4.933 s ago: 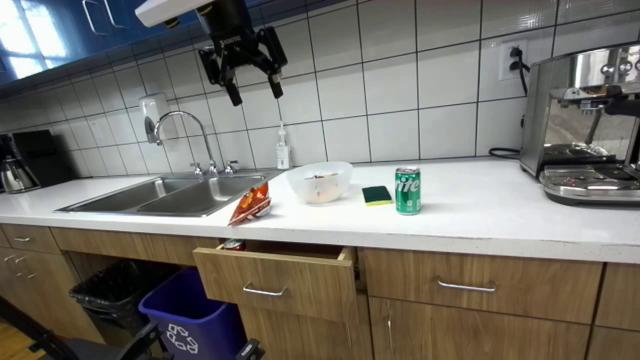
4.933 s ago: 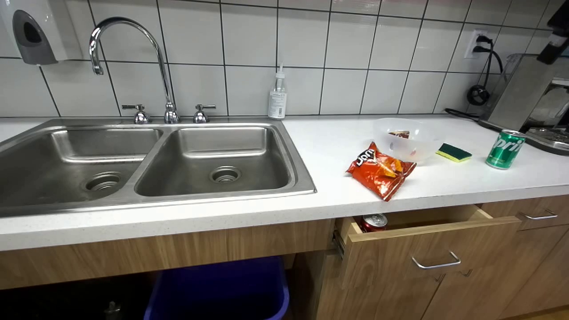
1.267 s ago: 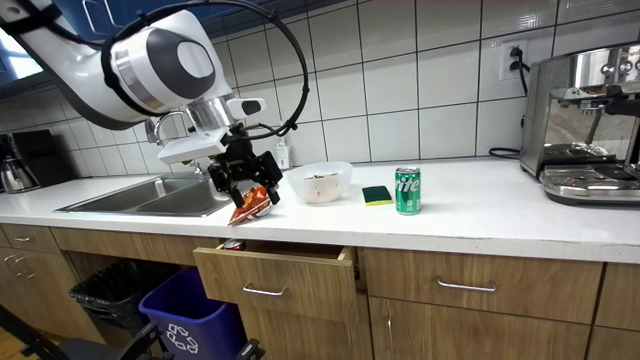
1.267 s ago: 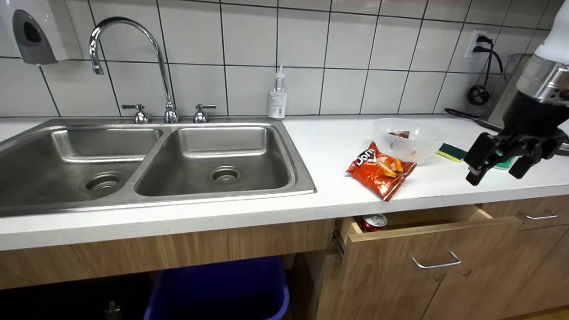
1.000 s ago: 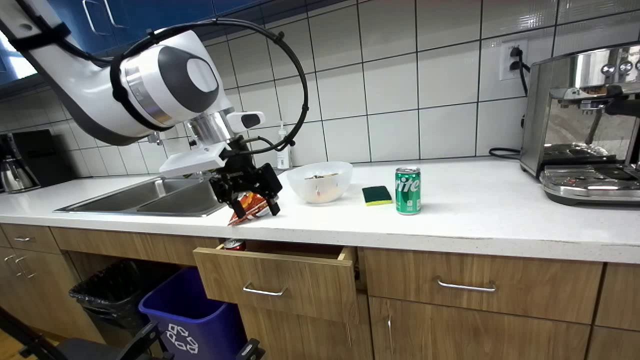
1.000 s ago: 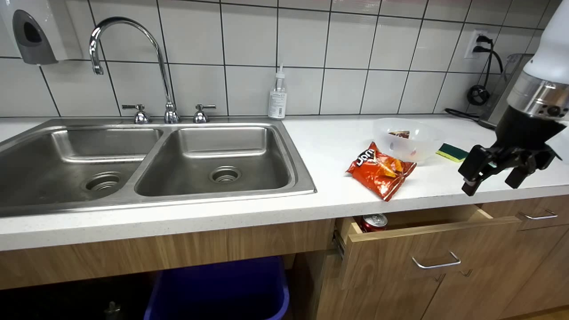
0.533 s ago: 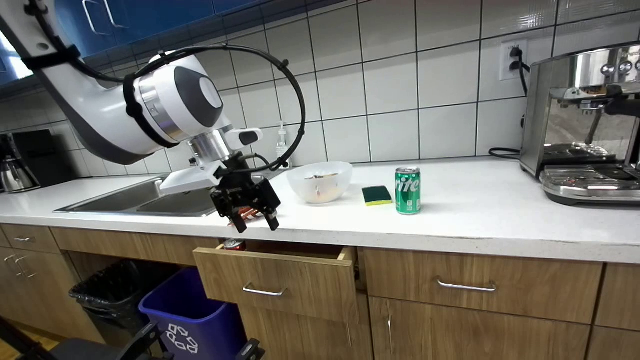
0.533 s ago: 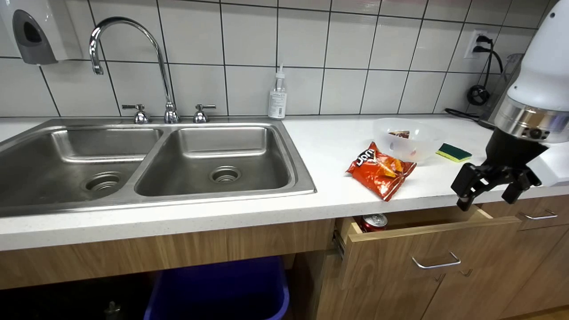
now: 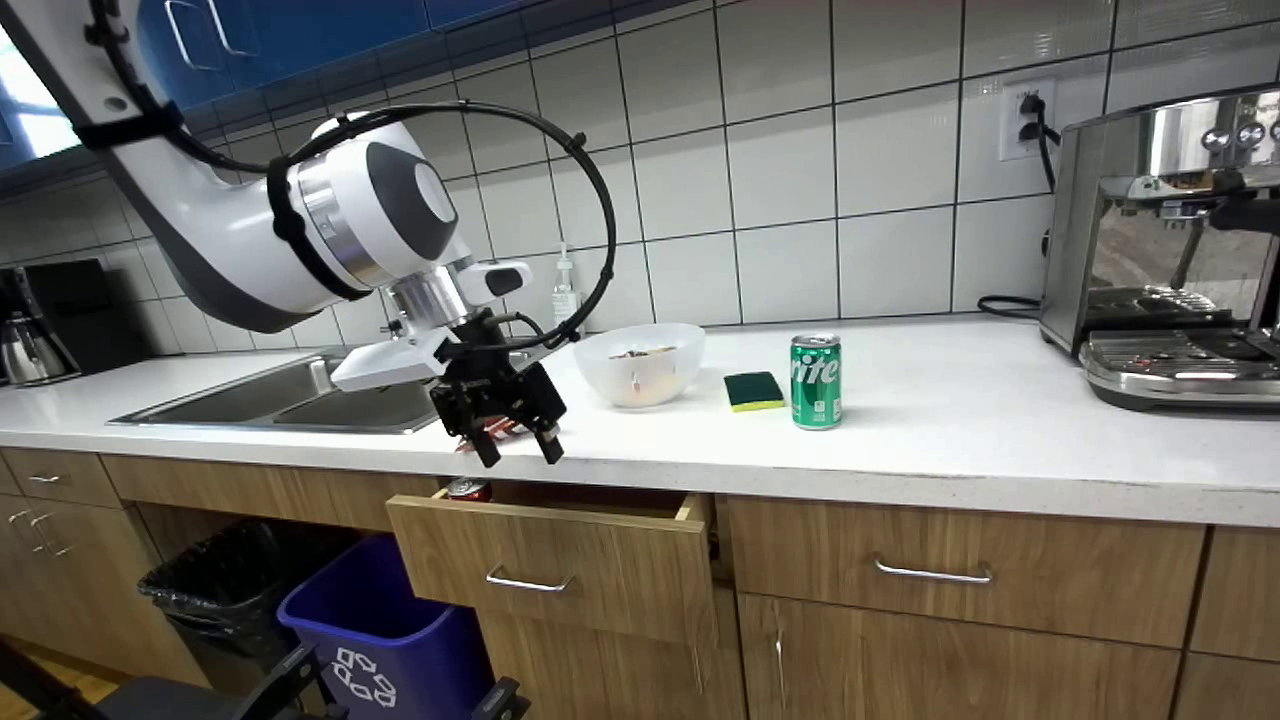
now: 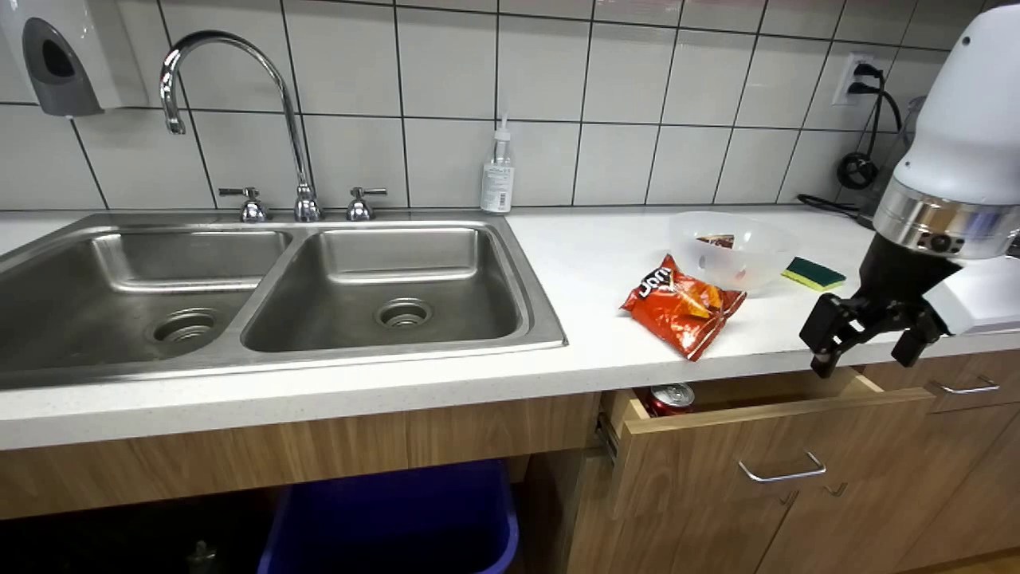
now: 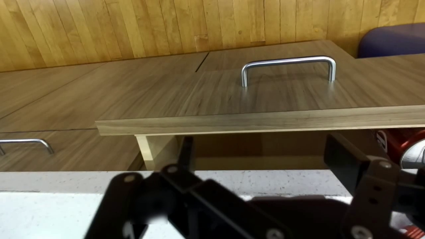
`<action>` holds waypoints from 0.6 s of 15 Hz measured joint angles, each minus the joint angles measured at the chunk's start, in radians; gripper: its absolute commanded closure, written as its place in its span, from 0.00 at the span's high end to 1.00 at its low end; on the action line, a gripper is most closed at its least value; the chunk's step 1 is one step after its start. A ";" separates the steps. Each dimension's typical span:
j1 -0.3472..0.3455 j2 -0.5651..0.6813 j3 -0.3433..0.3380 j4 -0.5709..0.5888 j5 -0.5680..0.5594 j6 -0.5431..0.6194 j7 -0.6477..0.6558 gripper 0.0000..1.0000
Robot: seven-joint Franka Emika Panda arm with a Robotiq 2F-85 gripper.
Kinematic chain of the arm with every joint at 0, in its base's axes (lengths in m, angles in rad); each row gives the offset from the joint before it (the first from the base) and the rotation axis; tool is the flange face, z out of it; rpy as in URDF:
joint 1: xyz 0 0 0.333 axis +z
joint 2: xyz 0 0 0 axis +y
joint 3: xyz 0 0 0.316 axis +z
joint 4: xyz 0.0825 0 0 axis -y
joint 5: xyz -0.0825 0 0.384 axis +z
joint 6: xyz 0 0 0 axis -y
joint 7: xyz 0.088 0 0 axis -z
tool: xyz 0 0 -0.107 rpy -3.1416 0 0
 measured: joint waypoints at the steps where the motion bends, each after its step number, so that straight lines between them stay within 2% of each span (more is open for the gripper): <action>1: 0.000 0.000 0.000 0.000 0.000 0.000 0.000 1.00; 9: 0.001 0.063 0.000 0.007 0.002 0.061 0.000 1.00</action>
